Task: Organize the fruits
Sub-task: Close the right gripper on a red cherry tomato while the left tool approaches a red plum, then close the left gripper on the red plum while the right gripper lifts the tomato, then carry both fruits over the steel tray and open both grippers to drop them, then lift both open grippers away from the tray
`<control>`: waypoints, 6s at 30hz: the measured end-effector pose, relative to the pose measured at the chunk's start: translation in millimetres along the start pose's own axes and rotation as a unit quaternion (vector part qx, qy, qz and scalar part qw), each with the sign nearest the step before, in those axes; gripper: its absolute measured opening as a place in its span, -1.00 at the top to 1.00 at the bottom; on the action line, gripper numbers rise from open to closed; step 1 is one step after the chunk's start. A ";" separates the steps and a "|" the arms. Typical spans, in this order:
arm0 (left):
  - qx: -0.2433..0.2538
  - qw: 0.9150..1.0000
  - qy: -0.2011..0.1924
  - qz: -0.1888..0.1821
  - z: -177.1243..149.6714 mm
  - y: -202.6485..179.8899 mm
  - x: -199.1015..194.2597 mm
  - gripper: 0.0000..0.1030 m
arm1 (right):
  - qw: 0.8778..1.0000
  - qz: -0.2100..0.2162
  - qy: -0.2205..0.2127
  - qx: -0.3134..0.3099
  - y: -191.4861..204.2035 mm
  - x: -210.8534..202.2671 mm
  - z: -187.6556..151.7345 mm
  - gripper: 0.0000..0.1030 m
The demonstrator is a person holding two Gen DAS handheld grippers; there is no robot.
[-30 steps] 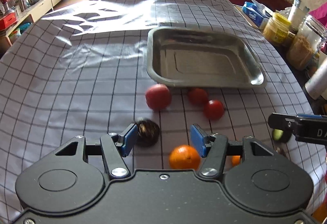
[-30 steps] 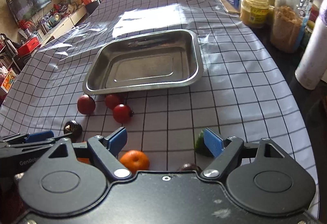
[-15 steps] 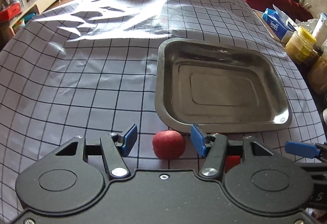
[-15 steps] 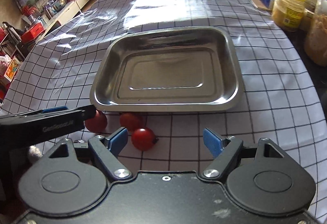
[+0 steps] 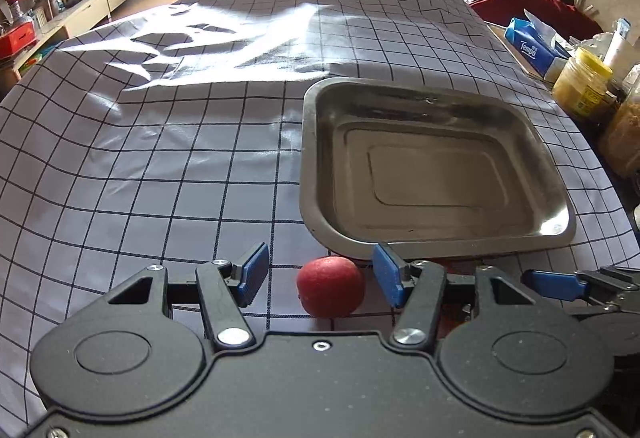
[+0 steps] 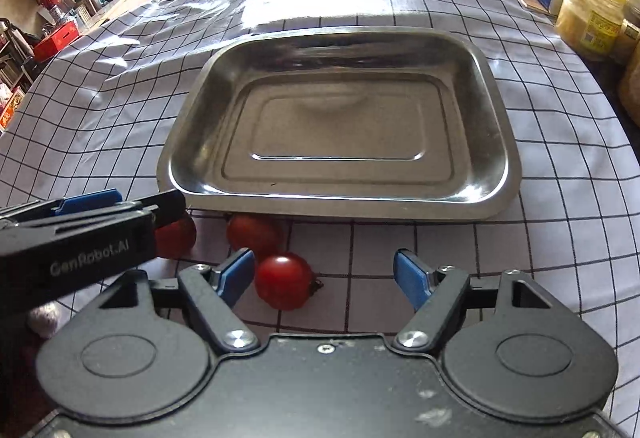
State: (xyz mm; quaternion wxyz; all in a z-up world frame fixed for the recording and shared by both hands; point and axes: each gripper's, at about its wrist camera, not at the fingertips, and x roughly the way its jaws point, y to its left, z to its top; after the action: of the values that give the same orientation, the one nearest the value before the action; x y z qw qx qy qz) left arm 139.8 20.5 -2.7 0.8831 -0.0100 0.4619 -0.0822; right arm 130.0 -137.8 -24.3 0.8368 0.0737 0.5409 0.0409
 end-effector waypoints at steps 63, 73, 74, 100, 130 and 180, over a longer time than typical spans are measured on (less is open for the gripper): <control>0.006 0.998 -0.020 -0.057 -9.1 -6.2 -10.9 0.06 | 0.995 0.100 -0.015 0.019 -36.8 -28.9 -2.8 0.35; 0.011 0.999 -0.033 -0.017 8.9 -15.8 -29.8 0.06 | 0.993 0.084 -0.054 0.054 -53.8 -42.1 7.2 0.35; 0.012 0.999 -0.036 -0.016 12.6 -17.1 -32.6 0.06 | 0.994 0.080 -0.055 0.055 -53.4 -43.6 8.6 0.35; 0.012 0.999 -0.038 0.003 77.4 -37.0 -4.2 0.06 | 0.993 -0.018 -0.079 0.085 -49.8 -41.3 74.7 0.35; 0.021 0.999 0.010 0.034 72.7 -44.3 38.2 -0.01 | 0.994 -0.044 -0.004 0.102 -61.7 -5.6 82.5 0.32; 0.007 0.995 -0.094 0.018 56.3 -33.7 -55.4 -0.02 | 0.989 0.017 -0.133 0.057 -24.9 -78.7 44.3 0.25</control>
State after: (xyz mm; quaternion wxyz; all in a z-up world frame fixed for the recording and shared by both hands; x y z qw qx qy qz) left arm 150.3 -7.5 77.8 0.9240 -0.0034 0.3762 -0.0681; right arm 137.8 -177.5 60.2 0.8951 0.1349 0.4248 0.0138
